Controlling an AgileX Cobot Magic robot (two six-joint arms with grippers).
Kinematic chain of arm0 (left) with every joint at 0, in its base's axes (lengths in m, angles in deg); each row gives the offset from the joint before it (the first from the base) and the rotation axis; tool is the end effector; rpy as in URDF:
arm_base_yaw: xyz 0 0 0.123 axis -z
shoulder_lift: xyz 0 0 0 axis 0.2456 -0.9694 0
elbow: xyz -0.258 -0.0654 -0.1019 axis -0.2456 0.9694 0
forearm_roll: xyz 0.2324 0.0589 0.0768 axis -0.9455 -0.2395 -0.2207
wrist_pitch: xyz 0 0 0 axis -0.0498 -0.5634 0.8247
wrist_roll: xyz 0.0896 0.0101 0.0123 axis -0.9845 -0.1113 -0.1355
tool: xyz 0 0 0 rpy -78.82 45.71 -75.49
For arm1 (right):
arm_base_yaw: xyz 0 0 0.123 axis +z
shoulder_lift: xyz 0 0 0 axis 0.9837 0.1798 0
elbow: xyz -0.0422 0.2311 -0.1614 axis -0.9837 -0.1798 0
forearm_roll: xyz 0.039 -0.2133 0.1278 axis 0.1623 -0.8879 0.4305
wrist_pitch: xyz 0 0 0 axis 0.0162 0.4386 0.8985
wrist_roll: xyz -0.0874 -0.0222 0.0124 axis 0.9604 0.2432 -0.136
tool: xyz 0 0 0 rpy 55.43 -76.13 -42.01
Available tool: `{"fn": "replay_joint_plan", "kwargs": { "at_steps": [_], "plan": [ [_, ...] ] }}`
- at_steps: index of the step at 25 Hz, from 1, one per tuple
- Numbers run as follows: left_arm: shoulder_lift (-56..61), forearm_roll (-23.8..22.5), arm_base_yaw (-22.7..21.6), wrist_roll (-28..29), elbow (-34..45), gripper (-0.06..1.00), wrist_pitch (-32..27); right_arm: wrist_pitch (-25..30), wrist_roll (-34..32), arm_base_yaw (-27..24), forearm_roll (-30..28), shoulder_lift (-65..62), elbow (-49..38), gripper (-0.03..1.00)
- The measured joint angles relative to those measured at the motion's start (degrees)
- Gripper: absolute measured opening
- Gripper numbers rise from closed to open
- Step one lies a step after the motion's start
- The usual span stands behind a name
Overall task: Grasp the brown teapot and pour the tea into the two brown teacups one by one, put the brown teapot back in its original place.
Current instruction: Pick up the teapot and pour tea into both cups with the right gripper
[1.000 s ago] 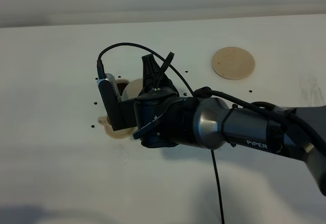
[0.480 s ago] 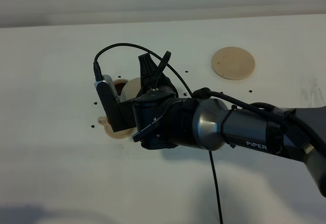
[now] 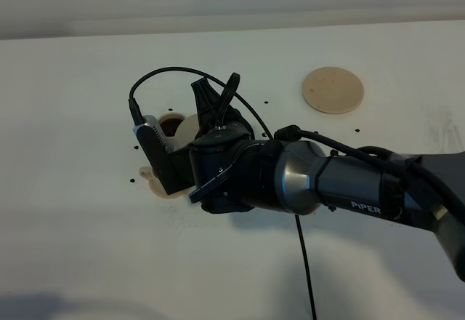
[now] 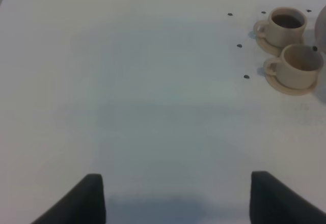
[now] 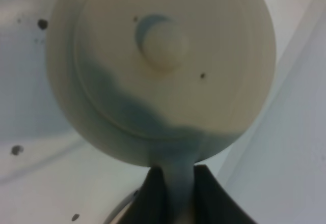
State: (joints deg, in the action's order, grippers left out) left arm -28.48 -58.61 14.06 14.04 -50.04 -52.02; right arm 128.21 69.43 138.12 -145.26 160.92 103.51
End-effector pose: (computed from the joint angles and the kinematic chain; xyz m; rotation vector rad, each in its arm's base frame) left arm -0.0066 0.0012 0.2788 -0.0293 2.0385 0.0045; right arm 0.2735 0.3386 0.1777 -2.1076 1.3541 -0.9134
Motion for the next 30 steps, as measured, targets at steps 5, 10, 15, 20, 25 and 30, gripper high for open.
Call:
{"fn": "replay_joint_plan", "kwargs": {
  "at_steps": [5, 10, 15, 20, 25, 30],
  "plan": [
    [0.0, 0.0, 0.0, 0.0, 0.0, 0.57, 0.0, 0.0, 0.6, 0.0, -0.12, 0.0, 0.0, 0.09],
    [0.0, 0.0, 0.0, 0.0, 0.0, 0.57, 0.0, 0.0, 0.7, 0.0, -0.65, 0.0, 0.76, 0.09],
    [0.0, 0.0, 0.0, 0.0, 0.0, 0.57, 0.0, -0.11, 0.7, 0.0, -1.27, 0.0, 0.95, 0.09],
    [0.0, 0.0, 0.0, 0.0, 0.0, 0.57, 0.0, -0.38, 0.88, 0.0, -1.57, 0.0, 0.95, 0.09],
    [0.0, 0.0, 0.0, 0.0, 0.0, 0.57, 0.0, -1.16, 0.93, 0.0, -2.01, 0.0, 0.95, 0.09],
    [0.0, 0.0, 0.0, 0.0, 0.0, 0.57, 0.0, -1.57, 2.84, 0.0, -2.12, 0.0, 0.95, 0.09]
  ]
}}
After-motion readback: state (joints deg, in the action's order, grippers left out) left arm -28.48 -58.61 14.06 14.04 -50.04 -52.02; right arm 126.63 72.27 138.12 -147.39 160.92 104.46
